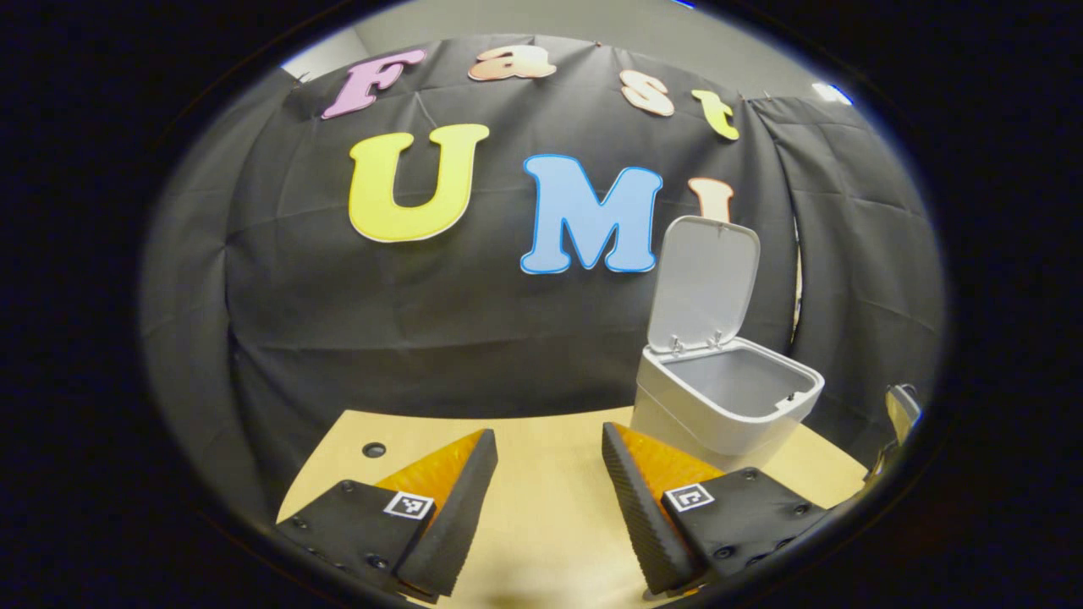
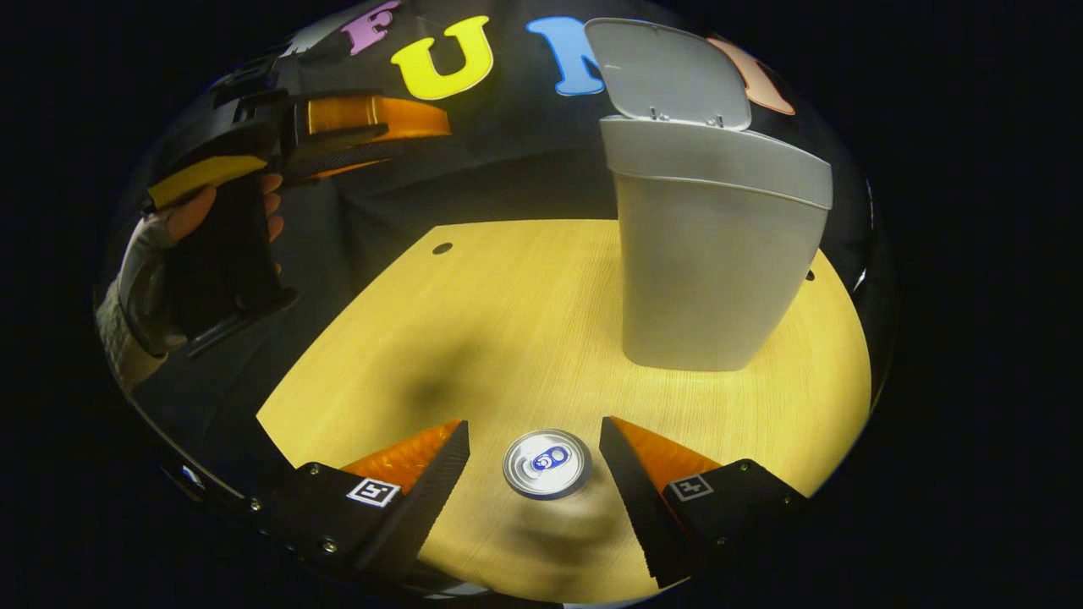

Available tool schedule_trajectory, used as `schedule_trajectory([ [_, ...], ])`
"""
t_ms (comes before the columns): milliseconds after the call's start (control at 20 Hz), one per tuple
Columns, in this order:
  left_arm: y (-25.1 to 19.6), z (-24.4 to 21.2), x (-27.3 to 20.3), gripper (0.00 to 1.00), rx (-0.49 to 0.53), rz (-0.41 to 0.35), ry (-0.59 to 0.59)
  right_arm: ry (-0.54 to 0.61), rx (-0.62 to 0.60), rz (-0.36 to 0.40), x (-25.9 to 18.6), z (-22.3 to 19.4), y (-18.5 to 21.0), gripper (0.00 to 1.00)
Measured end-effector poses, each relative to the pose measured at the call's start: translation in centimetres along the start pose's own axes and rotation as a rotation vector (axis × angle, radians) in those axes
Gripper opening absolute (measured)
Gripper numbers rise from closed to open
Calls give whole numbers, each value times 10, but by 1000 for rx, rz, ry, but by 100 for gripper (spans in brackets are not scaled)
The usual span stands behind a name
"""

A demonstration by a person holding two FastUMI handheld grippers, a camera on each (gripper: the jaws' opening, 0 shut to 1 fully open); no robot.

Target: Press the lid of the desktop garbage bin to open it, pick up the crumpled paper on the desktop and throw it into the bin, then pick up the pop can on the desktop and drop it into the bin, and finally close the garbage bin lid.

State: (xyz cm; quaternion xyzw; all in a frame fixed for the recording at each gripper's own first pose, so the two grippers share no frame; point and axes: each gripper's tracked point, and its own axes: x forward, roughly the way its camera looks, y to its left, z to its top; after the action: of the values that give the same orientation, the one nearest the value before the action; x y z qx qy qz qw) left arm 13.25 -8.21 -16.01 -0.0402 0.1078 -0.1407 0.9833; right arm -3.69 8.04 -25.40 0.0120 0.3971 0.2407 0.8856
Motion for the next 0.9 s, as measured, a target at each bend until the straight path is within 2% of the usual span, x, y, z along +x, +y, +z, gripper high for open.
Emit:
schedule_trajectory([
  [50,1,-2,-1,84,-3,2,3,10,-12,-8,2,-3,0,99],
  [100,3,-4,-2,90,-7,5,7,23,-23,-19,4,-6,-2,99],
  [200,6,-6,-3,90,-15,10,11,42,-39,-30,7,-14,-3,99],
  [250,7,-7,-4,84,-18,12,12,51,-43,-26,10,-17,-1,99],
  [300,8,-7,-4,89,-19,14,12,62,-47,-19,13,-19,0,99],
  [550,15,-7,-7,84,-12,24,12,109,-84,-43,25,-34,-3,99],
  [650,18,-8,-8,78,-9,29,14,122,-73,-45,28,-36,-5,99],
  [850,23,-9,-8,82,-8,36,18,136,-62,-57,33,-38,-10,99],
  [900,25,-10,-7,83,-9,36,19,137,-61,-60,35,-36,-12,95],
])
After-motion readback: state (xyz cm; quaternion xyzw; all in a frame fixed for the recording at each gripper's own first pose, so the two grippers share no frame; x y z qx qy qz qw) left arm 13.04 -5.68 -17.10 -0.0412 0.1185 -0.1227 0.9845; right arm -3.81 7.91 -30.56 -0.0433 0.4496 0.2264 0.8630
